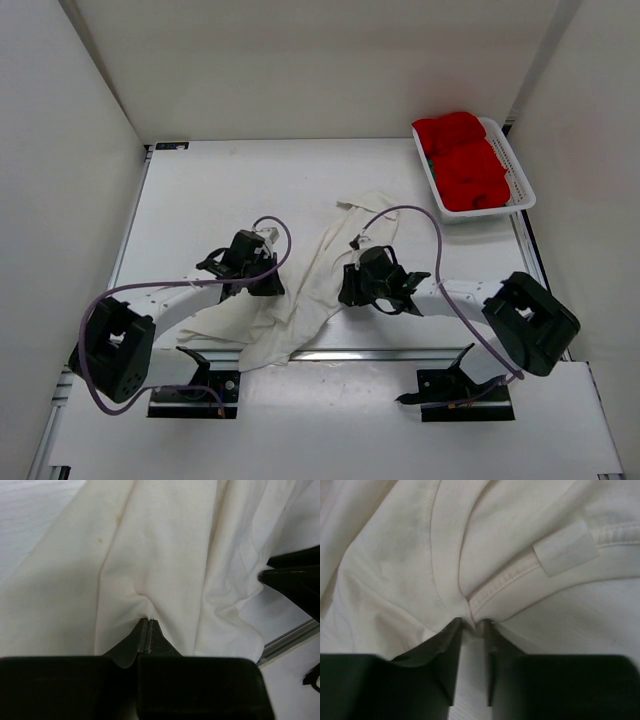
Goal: Fold and stack the t-shirts
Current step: Flatten out the tshirt
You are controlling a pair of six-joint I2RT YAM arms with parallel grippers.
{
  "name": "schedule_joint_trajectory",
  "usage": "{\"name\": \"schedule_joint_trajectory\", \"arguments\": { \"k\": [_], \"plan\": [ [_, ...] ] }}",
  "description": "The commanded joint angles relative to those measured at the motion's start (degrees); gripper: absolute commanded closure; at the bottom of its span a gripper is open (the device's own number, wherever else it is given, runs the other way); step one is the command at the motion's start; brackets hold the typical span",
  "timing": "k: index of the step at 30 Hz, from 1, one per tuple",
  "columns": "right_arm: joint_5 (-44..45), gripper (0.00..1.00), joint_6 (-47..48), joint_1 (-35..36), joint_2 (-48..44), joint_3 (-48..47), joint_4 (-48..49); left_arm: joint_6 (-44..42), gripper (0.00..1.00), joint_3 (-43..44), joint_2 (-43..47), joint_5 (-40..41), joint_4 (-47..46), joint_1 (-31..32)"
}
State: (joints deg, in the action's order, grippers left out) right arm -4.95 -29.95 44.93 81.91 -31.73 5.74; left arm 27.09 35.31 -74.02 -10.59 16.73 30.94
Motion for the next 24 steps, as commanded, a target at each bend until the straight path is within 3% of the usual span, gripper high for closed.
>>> {"name": "schedule_joint_trajectory", "arguments": {
  "k": [1,4,9,13,18,24],
  "plan": [
    [-0.8,0.82,0.0,-0.1,3.3,-3.1,2.8,1.4,1.0,1.9,1.9,-2.7,-3.1,-3.6],
    [1.0,1.0,-0.5,-2.5,1.9,-2.9,1.0,2.4,1.0,2.8,1.5,-2.7,-3.4,-7.2],
    [1.4,1.0,3.0,-15.9,-2.8,-4.1,-3.7,9.8,1.0,4.9,-5.3,-13.8,-12.5,-18.4],
    [0.9,1.0,4.3,-27.5,-1.3,-8.9,-5.7,10.8,1.0,16.3,-13.5,-10.1,-11.6,-22.1],
    [2.7,1.0,4.9,-32.9,6.1,-18.5,-4.6,12.5,1.0,30.8,-23.8,-5.1,-9.5,-27.2],
    [8.5,1.0,6.7,-32.7,15.0,-33.3,-9.1,15.2,0.95,46.1,-31.9,-5.1,-7.1,-33.4]
  ]
}}
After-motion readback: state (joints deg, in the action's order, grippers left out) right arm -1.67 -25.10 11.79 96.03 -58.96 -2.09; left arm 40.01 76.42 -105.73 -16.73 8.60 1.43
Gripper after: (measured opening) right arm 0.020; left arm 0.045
